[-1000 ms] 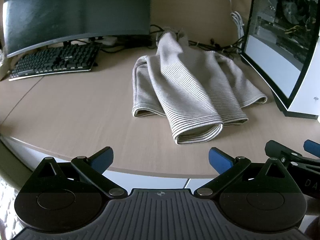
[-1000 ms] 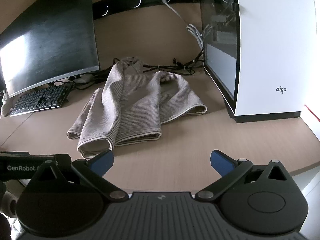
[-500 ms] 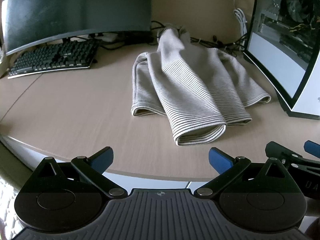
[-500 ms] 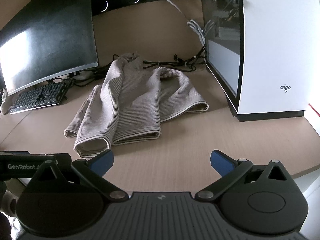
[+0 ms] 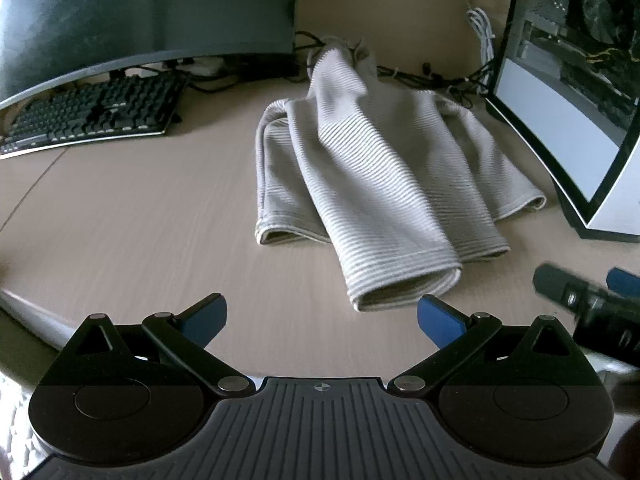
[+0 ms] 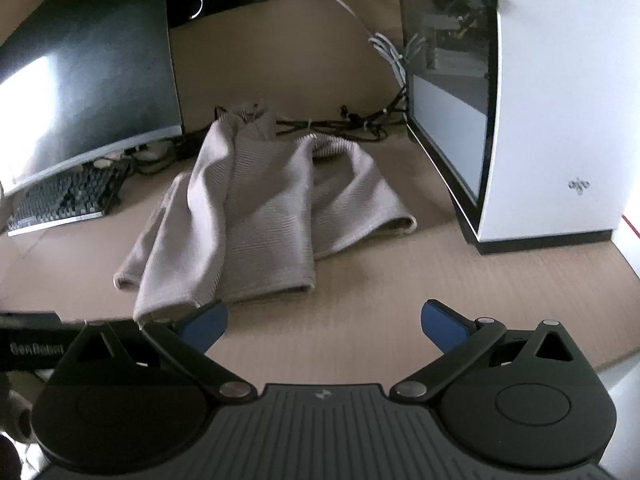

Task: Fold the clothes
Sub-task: 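Grasp the striped shirt with both grippers and lift it off the desk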

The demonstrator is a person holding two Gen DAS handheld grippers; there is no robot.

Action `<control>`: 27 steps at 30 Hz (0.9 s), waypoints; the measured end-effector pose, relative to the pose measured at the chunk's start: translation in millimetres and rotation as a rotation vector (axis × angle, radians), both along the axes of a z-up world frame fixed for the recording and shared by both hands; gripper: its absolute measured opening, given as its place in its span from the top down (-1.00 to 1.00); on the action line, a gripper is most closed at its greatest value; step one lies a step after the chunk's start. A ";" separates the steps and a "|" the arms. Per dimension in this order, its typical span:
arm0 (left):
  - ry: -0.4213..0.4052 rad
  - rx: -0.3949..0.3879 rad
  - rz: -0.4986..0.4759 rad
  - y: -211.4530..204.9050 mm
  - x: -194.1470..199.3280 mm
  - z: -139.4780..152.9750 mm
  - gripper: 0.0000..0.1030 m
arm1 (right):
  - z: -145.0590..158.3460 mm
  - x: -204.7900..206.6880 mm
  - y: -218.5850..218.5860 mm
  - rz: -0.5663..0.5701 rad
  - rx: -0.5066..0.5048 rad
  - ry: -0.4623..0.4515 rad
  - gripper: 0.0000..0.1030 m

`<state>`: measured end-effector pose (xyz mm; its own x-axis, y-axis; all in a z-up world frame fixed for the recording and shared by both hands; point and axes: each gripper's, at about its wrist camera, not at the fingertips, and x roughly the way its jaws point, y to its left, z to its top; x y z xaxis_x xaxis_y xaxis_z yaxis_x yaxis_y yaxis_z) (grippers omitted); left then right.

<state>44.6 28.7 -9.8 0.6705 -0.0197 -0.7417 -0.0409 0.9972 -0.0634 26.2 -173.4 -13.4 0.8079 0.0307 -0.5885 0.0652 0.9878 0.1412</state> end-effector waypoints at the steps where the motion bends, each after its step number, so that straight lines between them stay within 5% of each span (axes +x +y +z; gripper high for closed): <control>1: 0.006 -0.016 -0.005 4.4 3.8 -0.4 -1.00 | 2.5 6.0 -1.0 -0.003 0.019 -0.001 -1.00; 8: 0.015 -0.107 -0.033 41.8 44.6 7.1 -1.00 | 11.8 49.0 -11.1 -0.096 0.232 0.020 -1.00; 17: -0.029 -0.142 -0.085 66.3 106.5 34.4 -1.00 | 30.0 93.3 25.2 -0.118 0.191 0.030 -1.00; 27: -0.027 -0.128 -0.104 34.7 165.0 34.9 -1.00 | 26.5 157.8 7.3 -0.042 0.215 0.091 -1.00</control>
<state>209.6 63.4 25.1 0.6792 -0.1832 -0.7107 0.0659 0.9797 -0.1895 183.9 -166.1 13.1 0.7549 0.1306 -0.6427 0.1281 0.9317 0.3398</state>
